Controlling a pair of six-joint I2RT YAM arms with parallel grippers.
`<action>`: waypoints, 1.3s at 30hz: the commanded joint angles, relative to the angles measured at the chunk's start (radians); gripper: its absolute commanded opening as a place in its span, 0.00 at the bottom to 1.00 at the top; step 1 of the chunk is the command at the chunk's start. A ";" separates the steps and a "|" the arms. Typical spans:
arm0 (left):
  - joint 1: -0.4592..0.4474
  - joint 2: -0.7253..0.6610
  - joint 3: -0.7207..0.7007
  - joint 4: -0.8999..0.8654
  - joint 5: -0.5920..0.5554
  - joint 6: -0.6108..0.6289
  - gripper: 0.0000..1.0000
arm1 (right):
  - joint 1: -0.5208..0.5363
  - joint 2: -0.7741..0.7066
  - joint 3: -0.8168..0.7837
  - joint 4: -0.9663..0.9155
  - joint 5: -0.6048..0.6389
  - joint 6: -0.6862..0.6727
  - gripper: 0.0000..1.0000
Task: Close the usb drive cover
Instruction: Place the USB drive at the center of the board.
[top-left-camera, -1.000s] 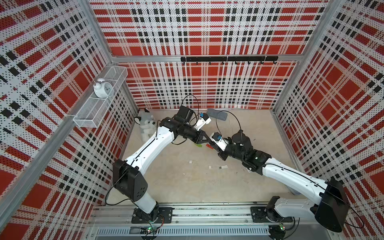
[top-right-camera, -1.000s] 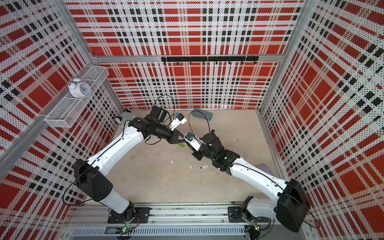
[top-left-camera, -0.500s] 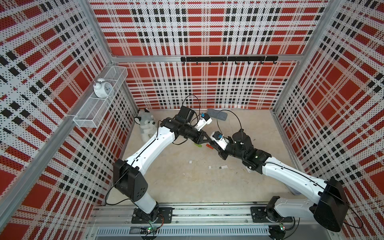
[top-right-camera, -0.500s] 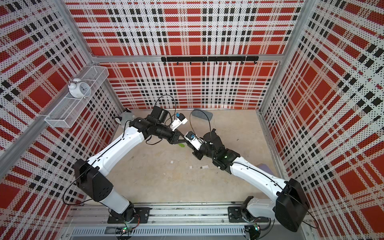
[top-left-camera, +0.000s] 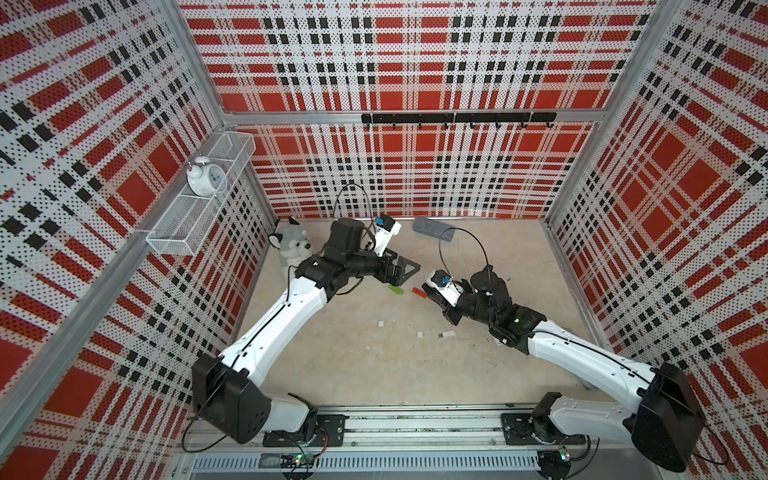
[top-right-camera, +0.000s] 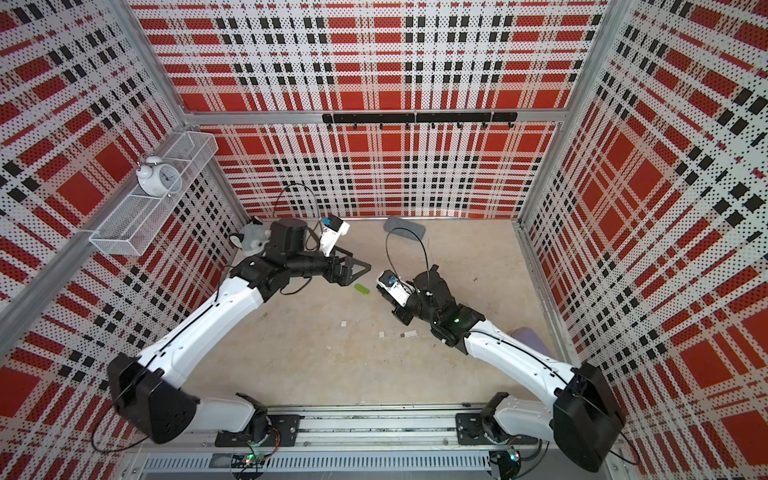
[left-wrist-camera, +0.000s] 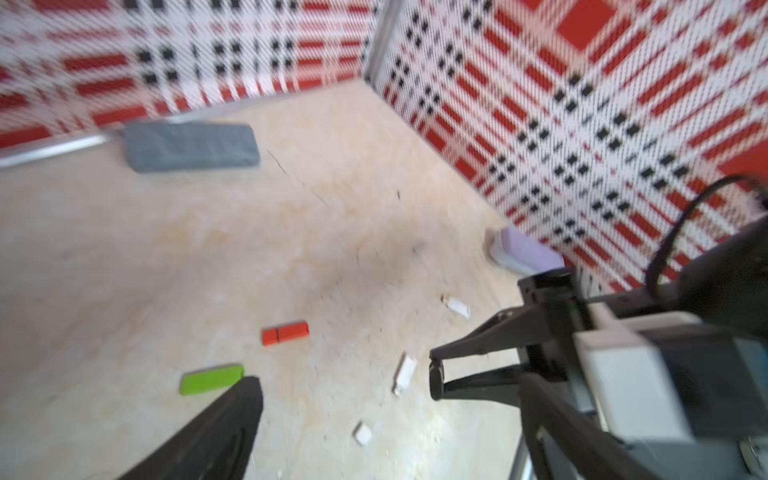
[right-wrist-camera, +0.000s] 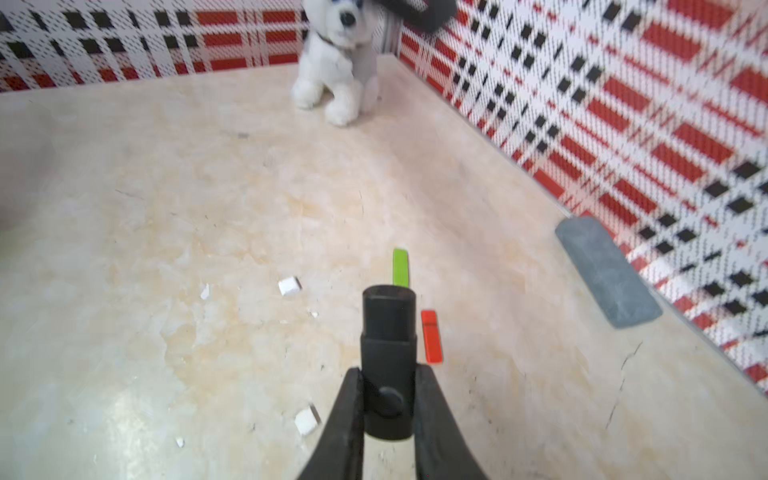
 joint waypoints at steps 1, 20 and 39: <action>0.042 -0.128 -0.125 0.263 -0.137 -0.099 0.98 | -0.072 0.077 0.029 -0.080 -0.045 0.111 0.06; 0.134 -0.402 -0.519 0.472 -0.438 -0.231 0.98 | -0.153 0.637 0.404 -0.560 -0.047 0.202 0.14; 0.263 -0.393 -0.608 0.506 -0.387 -0.363 0.98 | -0.027 0.416 0.390 -0.488 0.028 0.511 0.54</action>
